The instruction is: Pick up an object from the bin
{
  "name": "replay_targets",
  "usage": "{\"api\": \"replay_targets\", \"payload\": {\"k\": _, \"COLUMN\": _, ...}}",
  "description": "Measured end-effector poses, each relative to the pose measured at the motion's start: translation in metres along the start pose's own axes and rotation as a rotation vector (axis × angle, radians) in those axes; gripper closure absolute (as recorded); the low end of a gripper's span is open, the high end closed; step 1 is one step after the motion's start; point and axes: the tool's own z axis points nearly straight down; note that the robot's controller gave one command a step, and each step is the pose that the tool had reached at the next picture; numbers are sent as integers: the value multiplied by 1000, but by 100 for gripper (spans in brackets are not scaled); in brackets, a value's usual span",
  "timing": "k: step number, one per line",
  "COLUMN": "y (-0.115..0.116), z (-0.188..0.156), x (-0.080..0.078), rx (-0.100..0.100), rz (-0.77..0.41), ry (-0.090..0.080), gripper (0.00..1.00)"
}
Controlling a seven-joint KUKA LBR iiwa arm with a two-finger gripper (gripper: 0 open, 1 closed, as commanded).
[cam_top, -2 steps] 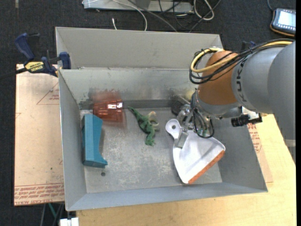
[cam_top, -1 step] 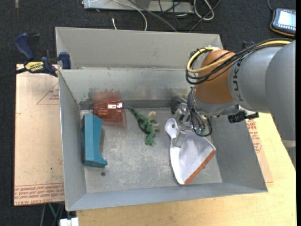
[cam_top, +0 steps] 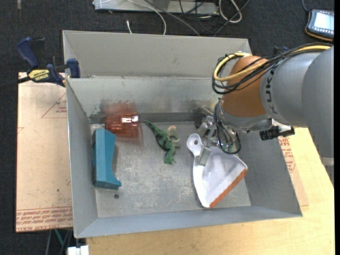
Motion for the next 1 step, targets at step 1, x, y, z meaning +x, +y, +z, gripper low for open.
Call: {"api": "replay_targets", "payload": {"k": 1, "y": 5, "z": 0, "x": -1, "rx": 1, "rz": -33, "ry": -4, "gripper": 0}}
